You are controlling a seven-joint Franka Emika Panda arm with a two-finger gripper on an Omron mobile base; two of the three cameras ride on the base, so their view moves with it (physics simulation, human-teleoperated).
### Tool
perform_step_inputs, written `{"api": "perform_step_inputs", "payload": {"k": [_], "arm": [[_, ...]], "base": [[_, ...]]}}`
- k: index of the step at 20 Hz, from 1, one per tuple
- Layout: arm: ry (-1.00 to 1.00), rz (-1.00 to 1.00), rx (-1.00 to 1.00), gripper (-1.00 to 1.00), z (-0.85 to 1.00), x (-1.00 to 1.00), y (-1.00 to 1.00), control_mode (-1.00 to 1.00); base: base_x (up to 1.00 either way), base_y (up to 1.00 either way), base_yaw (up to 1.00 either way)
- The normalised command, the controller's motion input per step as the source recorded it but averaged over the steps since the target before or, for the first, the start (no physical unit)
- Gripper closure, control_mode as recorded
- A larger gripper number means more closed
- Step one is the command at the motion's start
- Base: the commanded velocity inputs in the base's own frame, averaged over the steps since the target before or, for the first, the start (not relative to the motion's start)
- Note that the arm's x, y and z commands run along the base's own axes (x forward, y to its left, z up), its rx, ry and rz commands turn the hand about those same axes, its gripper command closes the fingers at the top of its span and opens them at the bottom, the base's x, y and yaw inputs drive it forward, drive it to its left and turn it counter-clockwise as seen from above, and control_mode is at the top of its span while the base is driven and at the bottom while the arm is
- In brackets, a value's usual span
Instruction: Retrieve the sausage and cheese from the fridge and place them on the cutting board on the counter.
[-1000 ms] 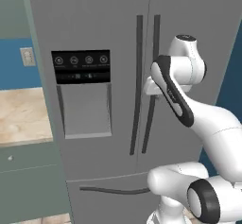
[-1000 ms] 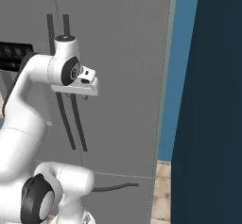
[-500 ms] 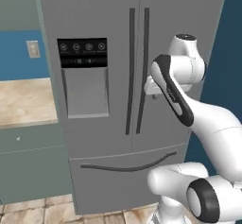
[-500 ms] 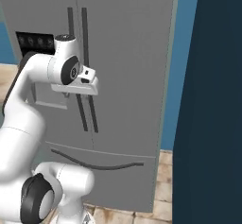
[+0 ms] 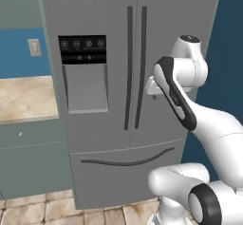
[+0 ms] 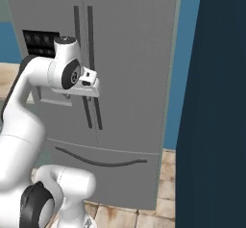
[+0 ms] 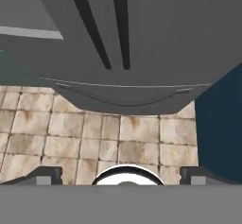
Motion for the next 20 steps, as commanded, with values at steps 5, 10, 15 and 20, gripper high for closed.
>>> {"api": "perform_step_inputs", "payload": {"k": [5,10,15,20], "arm": [[-0.57,0.0,0.08,-1.0,0.02,0.07,0.0,-1.0],[-0.32,-0.01,0.07,-1.0,0.18,0.36,0.04,-1.0],[-0.11,-0.03,0.02,-1.0,0.23,0.44,0.02,-1.0],[0.0,-0.05,0.02,-1.0,0.06,0.64,0.04,-1.0]], "base": [[0.0,0.0,0.0],[0.0,0.0,0.0],[0.0,0.0,0.0],[0.0,0.0,0.0]]}}
